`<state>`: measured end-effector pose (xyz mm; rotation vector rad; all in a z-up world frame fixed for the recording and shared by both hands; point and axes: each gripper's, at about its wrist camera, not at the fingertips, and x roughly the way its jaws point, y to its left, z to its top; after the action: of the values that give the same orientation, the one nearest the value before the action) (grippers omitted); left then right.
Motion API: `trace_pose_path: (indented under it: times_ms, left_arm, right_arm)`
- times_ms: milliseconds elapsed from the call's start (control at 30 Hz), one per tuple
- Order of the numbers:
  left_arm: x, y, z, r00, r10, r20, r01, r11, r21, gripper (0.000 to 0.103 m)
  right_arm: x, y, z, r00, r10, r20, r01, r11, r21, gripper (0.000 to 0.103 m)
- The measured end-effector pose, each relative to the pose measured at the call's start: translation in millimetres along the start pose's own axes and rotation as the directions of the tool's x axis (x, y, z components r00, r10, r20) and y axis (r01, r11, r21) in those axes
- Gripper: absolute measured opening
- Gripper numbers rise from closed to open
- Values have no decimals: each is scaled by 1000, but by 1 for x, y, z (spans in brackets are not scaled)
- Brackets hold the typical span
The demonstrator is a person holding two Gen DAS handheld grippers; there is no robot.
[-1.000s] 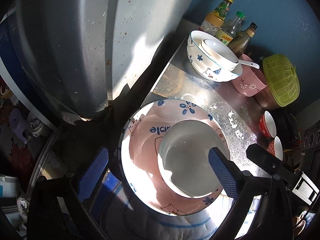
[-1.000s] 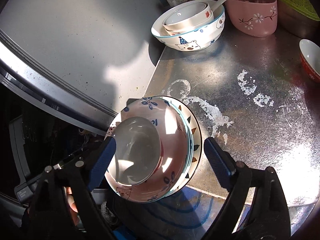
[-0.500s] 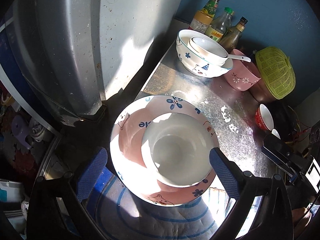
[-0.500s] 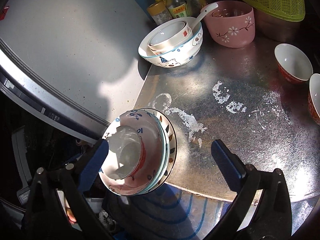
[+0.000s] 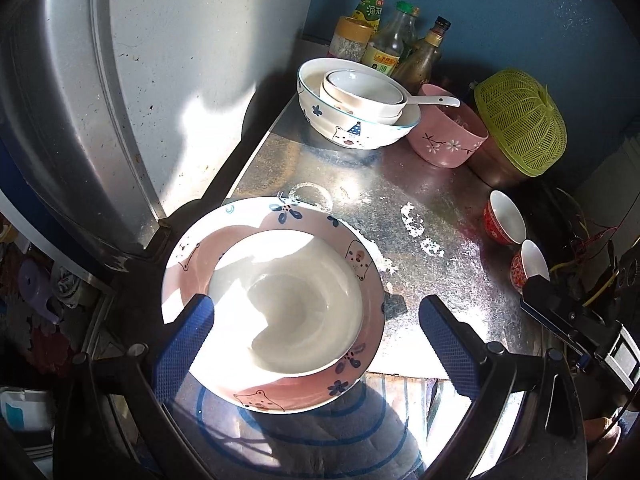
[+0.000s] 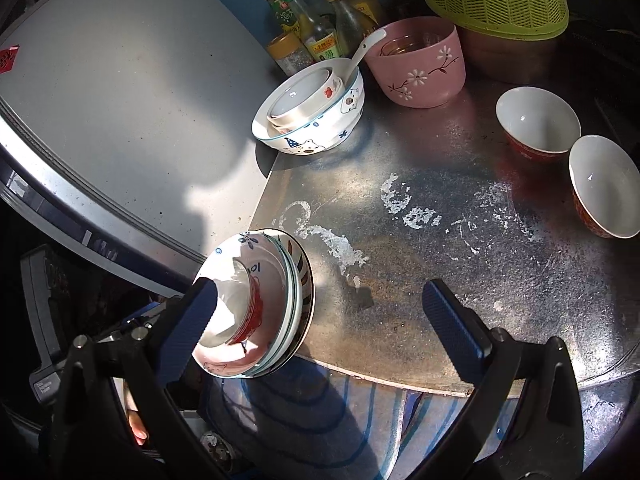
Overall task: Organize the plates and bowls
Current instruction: 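Withdraw both grippers toward the remaining red-outside bowls by the wok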
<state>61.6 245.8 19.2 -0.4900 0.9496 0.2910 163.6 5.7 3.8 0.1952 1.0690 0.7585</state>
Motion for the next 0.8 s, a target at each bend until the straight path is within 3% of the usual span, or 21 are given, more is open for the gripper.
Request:
trace_pose_path:
  times_ms: [467,800]
  left_arm:
    - [21,-56,10,998,-61,-35,64,992,106,102]
    - [44,-103,18,988,-133,-80,145,972,185,102]
  right_arm:
    - [-31,-49,-3,997,-56,59,50,994,100,103]
    - [-51,-88,-7,989,-114,89,96,978,184,103]
